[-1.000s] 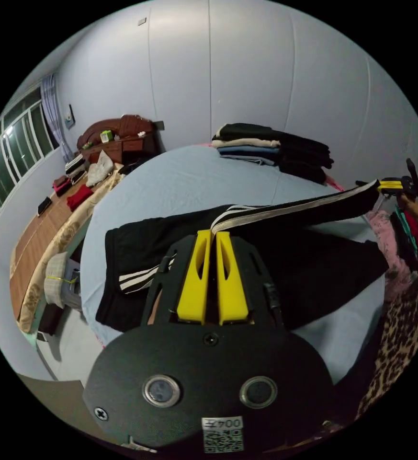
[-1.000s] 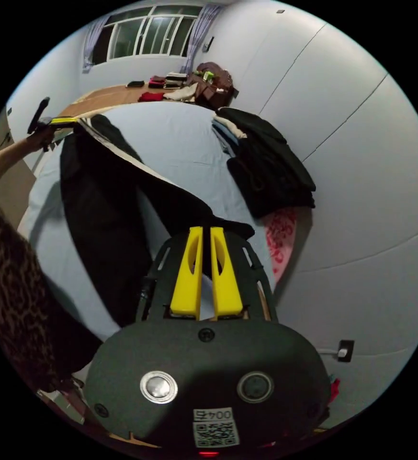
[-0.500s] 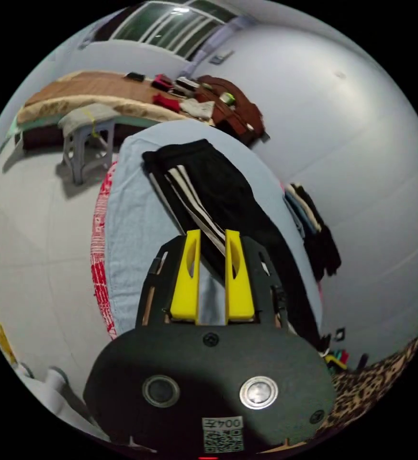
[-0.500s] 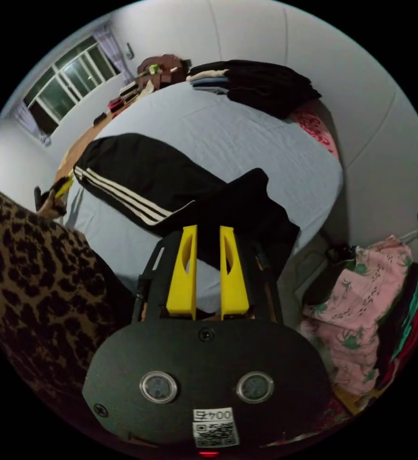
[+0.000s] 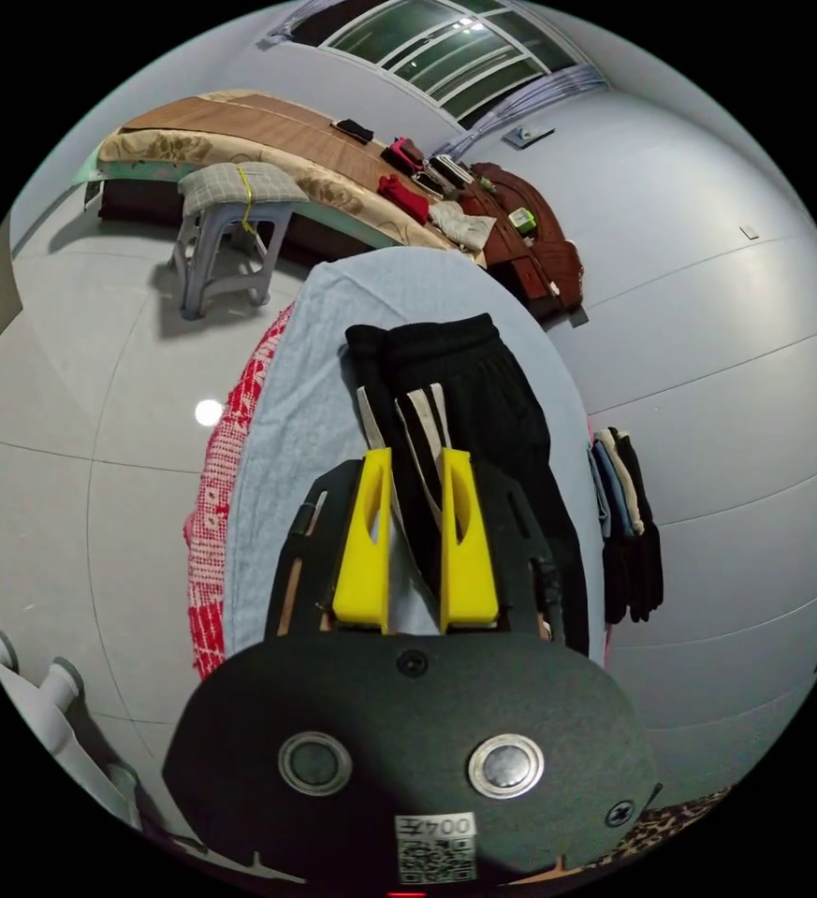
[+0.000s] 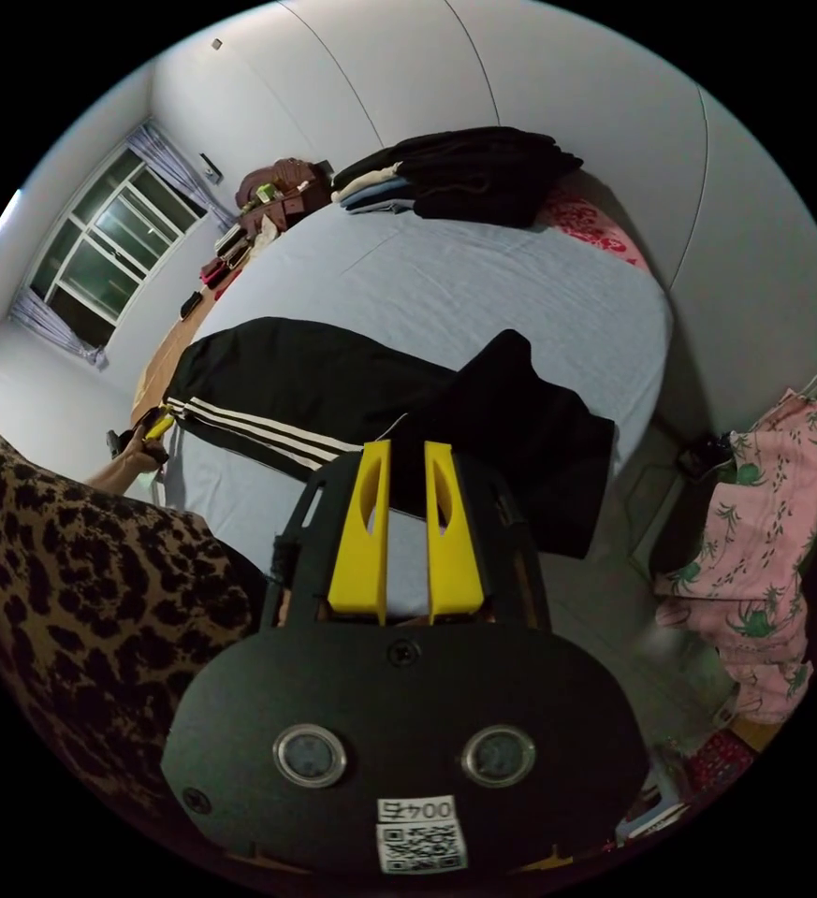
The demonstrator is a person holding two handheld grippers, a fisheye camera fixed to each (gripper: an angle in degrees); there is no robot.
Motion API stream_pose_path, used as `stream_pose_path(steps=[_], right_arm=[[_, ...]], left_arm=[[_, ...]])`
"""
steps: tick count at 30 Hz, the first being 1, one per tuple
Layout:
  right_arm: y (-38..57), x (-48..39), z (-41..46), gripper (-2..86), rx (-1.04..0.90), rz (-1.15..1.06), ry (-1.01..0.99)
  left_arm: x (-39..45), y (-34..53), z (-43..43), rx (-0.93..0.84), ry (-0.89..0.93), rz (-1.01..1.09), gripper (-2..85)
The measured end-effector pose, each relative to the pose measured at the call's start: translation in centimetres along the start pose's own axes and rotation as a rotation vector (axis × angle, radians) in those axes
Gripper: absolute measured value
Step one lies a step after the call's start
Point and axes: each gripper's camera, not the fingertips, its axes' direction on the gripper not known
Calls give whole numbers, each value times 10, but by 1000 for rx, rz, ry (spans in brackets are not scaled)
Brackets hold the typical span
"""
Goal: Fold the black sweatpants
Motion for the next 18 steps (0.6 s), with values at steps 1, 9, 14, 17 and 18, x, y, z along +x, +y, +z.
stream_pose_path(steps=[1,9,14,17,18], right_arm=[[1,3,2,68,-3,2,-5],[4,29,-8,65,14,20,14],[11,67,-17,68,1,88,29],[8,95,-28,77,16,129,38],[6,102,-30,80,22,139,28]], left_arm=[[0,2,-3,3,-8,3,59],[18,21,-46,61,-105,176,20],[-38,43,-37,-17,68,-8,13],[-34,59,-54,19,35,39,9],[-35,63,-58,28,31,37,8]])
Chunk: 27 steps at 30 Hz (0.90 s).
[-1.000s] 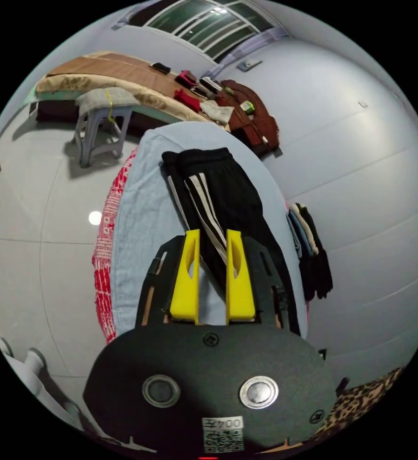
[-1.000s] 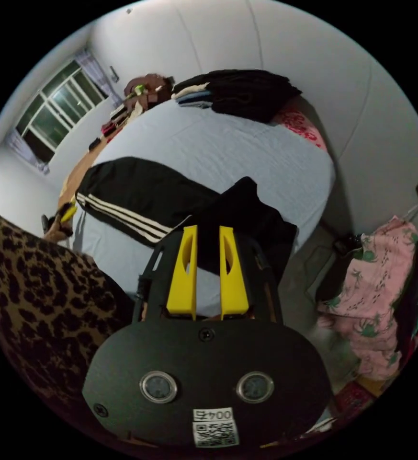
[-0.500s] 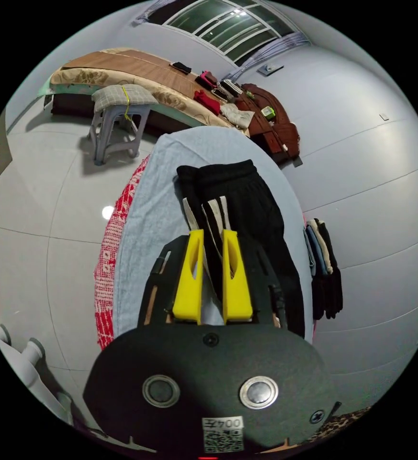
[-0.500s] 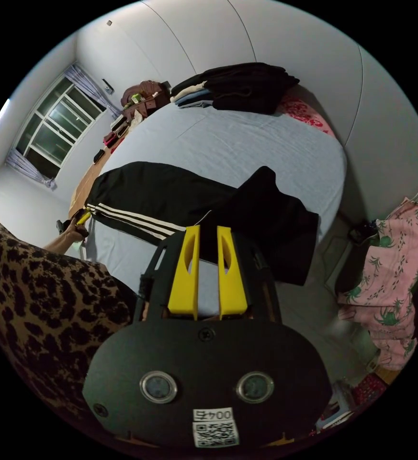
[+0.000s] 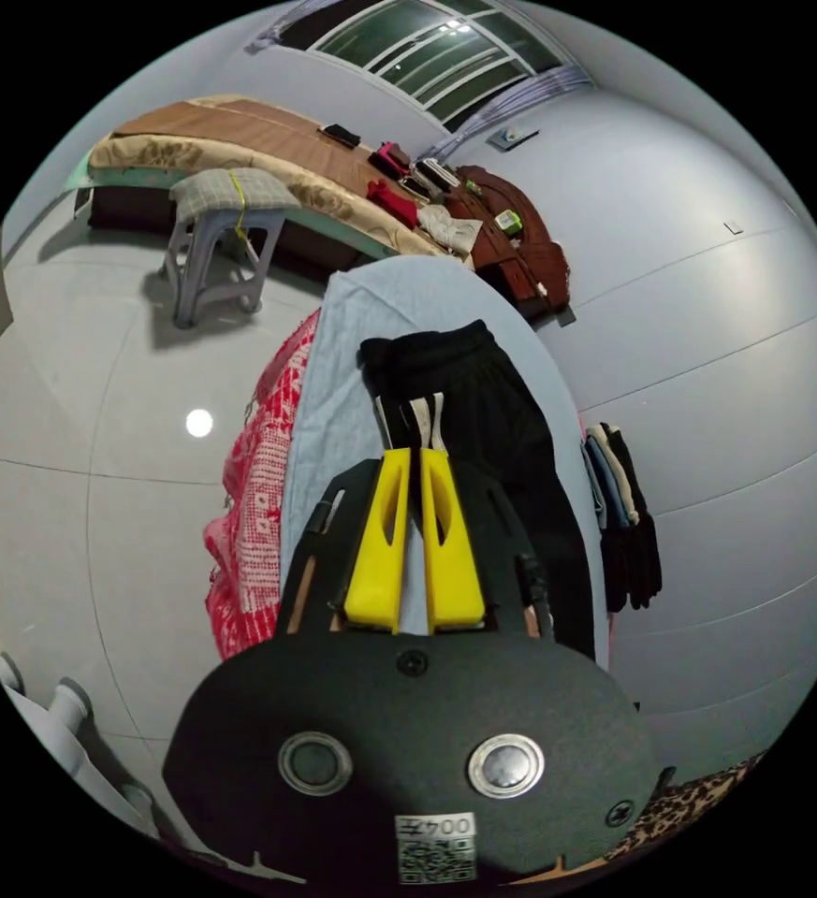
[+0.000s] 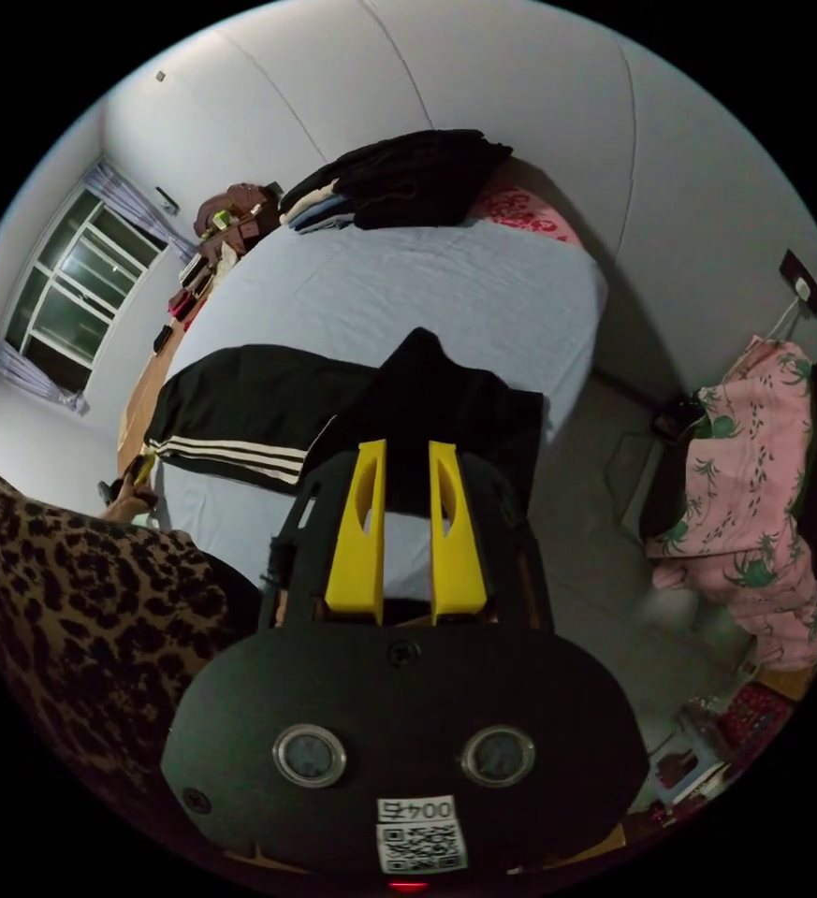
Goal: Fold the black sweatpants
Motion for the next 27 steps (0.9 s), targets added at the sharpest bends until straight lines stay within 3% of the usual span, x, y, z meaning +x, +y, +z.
stream_pose_path(steps=[6,14,17,20,27], right_arm=[[-51,76,-4,123,-19,44,-162],[-156,105,43,137,-223,-215,-402],[-182,89,69,81,-382,-411,-421],[-186,74,58,26,-407,-627,-410],[-143,120,14,24,-514,-664,-549]], left_arm=[[9,70,-37,-2,25,37,4],[28,260,-70,-117,-5,39,2],[29,324,-83,-116,-35,7,2],[35,371,-94,-121,-34,22,2],[58,455,-88,-214,-2,174,3]])
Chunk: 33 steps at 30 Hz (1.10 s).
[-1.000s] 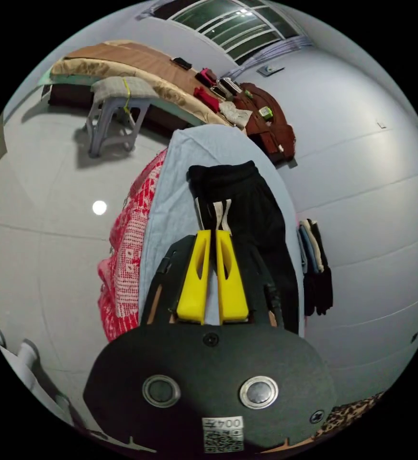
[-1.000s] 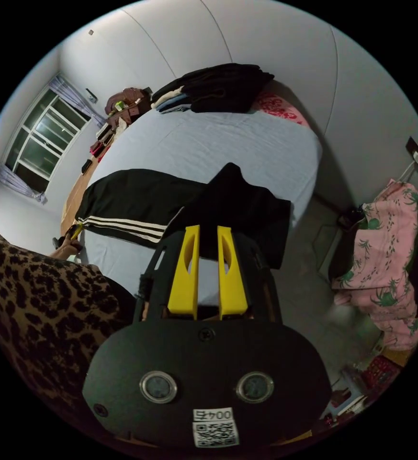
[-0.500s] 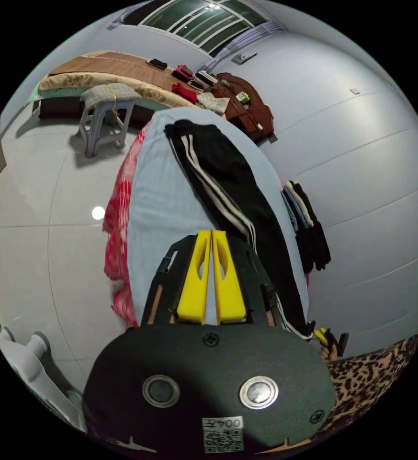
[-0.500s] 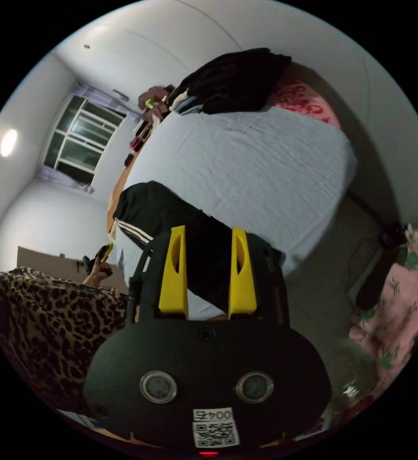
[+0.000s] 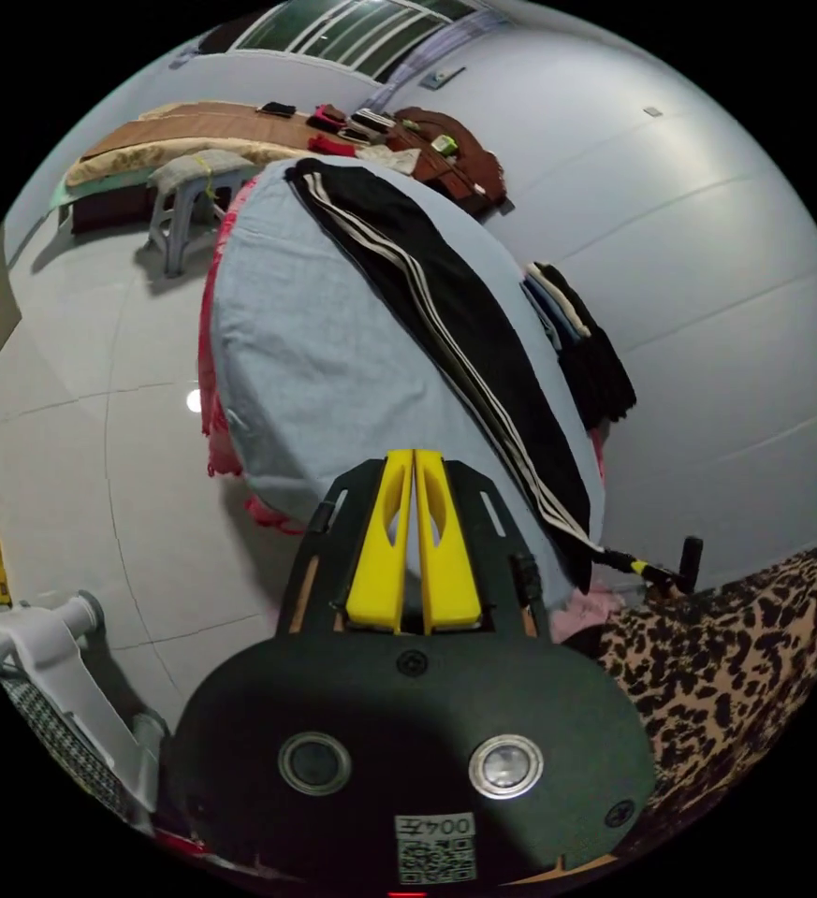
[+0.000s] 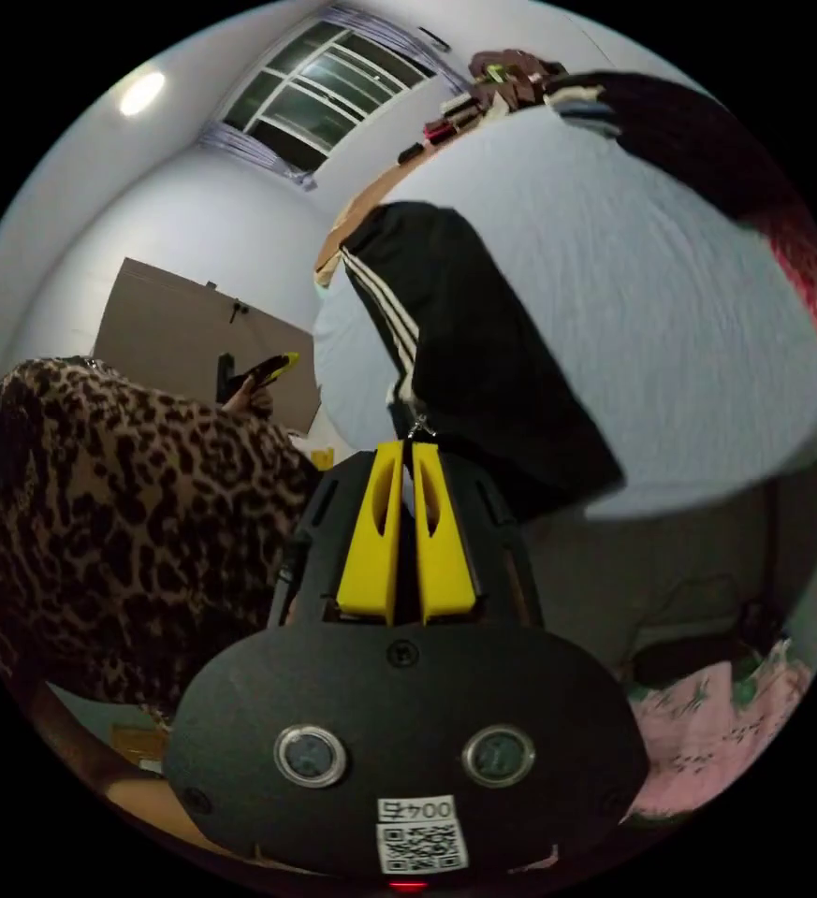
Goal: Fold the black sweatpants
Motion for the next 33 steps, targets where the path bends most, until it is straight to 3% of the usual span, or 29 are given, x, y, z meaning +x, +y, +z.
stream_pose_path(steps=[3,10,13,18,23,33], right_arm=[[37,15,18,36,-79,93,-7],[68,41,-21,68,283,327,17],[56,51,-39,75,334,328,68],[10,75,-45,81,213,271,118],[-42,110,-60,85,117,203,101],[-129,171,-56,89,-288,-5,-92]], left_arm=[[11,30,26,-56,71,34,5],[48,117,100,-228,306,173,23],[61,164,127,-251,417,182,33],[84,230,164,-315,499,165,51],[121,279,192,-344,469,265,69],[158,336,284,-284,416,73,107]])
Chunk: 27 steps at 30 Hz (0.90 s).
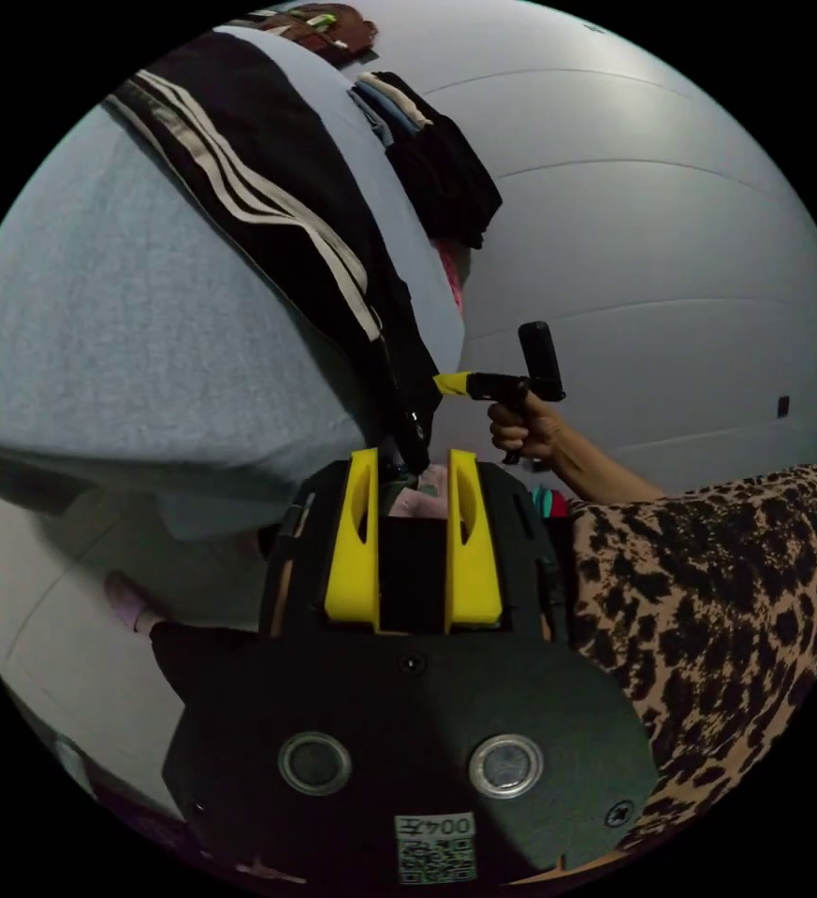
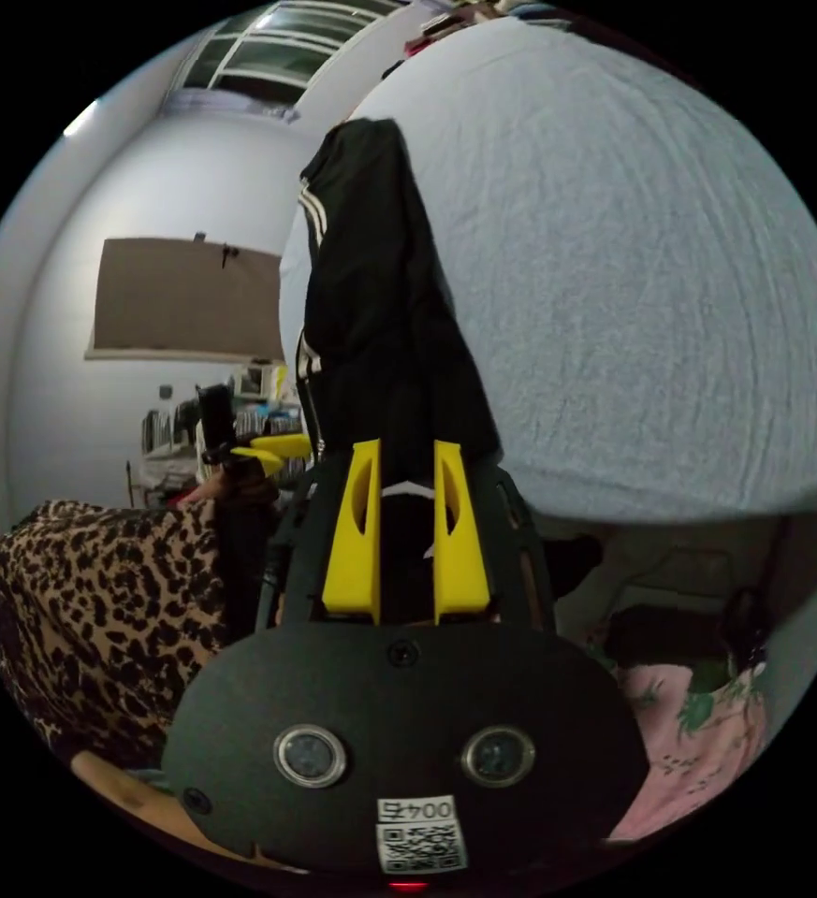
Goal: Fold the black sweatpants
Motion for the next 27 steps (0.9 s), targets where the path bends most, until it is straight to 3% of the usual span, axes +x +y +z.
stream_pose_path(steps=[9,13,17,19,21,23,27], right_arm=[[-57,30,-24,80,-209,-149,-153],[-81,29,-21,17,-283,-169,-217],[-89,-40,-89,-1,-149,-402,-150],[-82,-72,-116,-4,-117,-546,-26],[-80,-75,-112,-5,-179,-600,100],[-83,-39,-79,-5,-297,-505,156],[-89,-11,-73,-5,-264,-377,112]], left_arm=[[-10,42,55,297,-48,-213,58],[-17,60,64,367,-38,-324,40],[13,63,59,481,59,-263,35],[20,62,66,457,-28,-180,34],[0,66,87,400,-13,-260,32],[-30,73,116,344,-16,-371,31],[-27,74,129,356,-62,-348,30]])
